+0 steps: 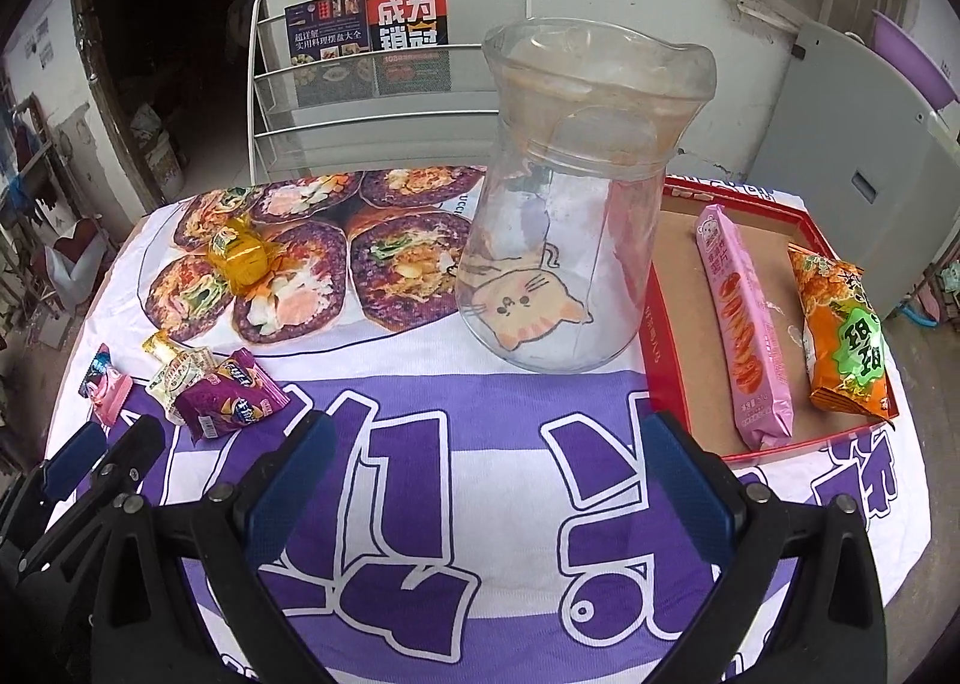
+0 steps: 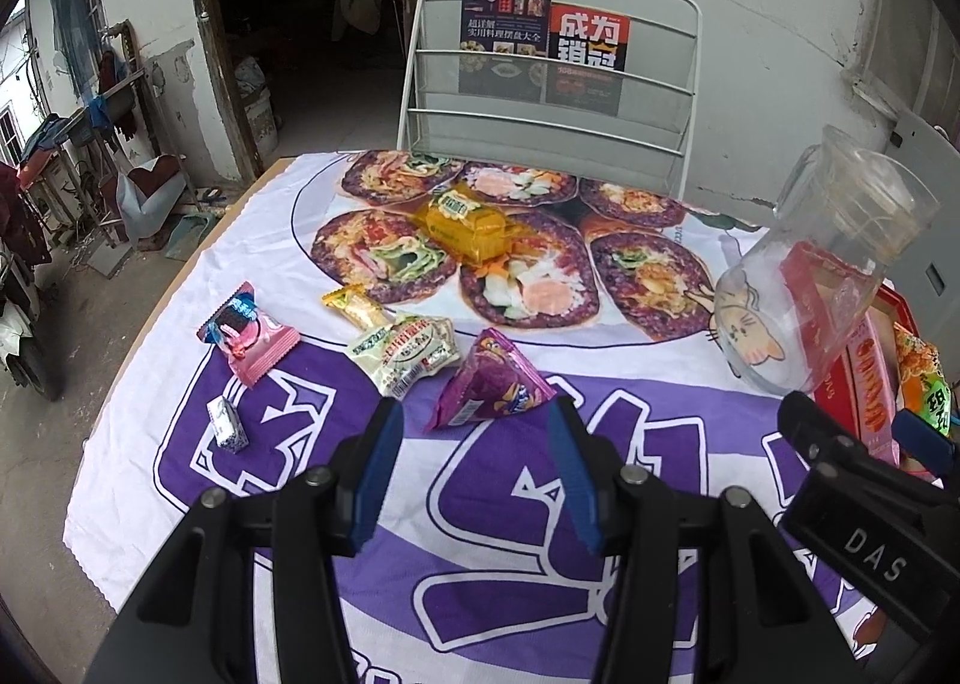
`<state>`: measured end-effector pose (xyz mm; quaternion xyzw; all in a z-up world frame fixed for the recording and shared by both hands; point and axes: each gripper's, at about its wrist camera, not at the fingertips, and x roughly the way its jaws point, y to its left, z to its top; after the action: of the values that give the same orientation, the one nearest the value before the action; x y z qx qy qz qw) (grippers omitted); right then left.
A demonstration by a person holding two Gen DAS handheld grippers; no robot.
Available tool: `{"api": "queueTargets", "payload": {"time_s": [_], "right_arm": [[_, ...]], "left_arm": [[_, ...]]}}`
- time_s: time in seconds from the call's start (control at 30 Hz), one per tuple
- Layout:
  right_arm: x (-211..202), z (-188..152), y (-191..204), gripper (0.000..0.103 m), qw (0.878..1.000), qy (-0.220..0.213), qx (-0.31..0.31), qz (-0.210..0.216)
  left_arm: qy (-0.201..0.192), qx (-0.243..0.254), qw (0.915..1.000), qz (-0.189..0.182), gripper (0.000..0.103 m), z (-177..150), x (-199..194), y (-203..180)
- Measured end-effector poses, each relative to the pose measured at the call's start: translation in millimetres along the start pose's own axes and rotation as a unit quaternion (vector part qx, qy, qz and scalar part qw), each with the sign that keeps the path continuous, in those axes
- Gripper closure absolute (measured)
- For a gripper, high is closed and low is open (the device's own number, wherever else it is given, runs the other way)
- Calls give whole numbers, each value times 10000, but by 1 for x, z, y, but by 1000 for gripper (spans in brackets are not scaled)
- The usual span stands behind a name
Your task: Organize snacks
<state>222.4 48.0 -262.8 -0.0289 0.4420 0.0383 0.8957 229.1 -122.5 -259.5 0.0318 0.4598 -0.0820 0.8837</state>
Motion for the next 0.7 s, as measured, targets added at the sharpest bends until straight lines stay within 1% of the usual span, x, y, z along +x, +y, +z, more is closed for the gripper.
{"api": "queueTargets", "payload": {"time_s": [0.7], "right_arm": [[-15, 1, 7, 54, 9999, 23, -90, 126]], "left_arm": [[27, -92, 10000, -24, 0, -1, -12, -2]]}}
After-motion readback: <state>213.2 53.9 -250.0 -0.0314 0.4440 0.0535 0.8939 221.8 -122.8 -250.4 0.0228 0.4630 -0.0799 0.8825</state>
